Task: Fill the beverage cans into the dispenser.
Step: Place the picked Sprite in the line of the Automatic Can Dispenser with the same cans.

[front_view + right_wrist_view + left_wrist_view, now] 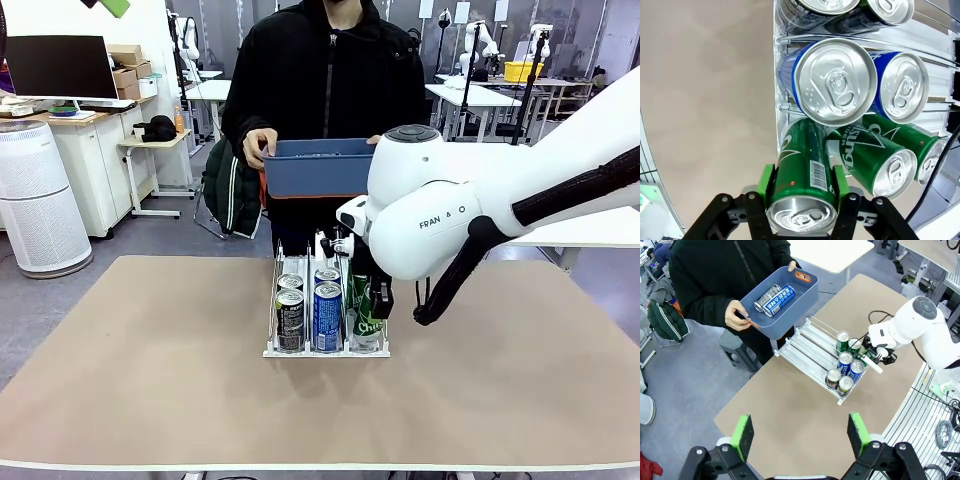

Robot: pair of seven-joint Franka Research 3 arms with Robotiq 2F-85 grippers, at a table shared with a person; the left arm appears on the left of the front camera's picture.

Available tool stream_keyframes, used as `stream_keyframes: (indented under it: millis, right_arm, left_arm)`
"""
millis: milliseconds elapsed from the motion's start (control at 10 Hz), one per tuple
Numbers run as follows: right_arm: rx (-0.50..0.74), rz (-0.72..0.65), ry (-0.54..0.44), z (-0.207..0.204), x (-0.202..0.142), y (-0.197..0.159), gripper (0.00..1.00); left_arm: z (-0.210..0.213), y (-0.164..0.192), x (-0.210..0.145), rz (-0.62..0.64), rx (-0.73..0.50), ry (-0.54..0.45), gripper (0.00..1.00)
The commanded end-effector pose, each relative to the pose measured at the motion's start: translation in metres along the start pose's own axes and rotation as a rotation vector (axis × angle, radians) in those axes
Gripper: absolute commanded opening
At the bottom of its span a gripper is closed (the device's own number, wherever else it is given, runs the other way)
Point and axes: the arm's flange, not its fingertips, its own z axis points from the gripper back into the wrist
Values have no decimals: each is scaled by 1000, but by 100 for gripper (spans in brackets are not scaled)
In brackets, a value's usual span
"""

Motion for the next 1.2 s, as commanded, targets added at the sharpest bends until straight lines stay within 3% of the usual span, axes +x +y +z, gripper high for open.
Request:
stream_keyframes:
  millis: [0, 300, 1100]
  right_arm:
    - [29, -18, -4, -10, 1, 4, 63]
    - [18, -12, -4, -1, -2, 7, 97]
    - [-30, -1, -172, 72, -14, 17, 100]
  left_arm:
    - [-1, 0, -1, 5, -1, 2, 100]
    - [-1, 0, -1, 5, -1, 2, 100]
    - [-1, 0, -1, 5, -1, 2, 100]
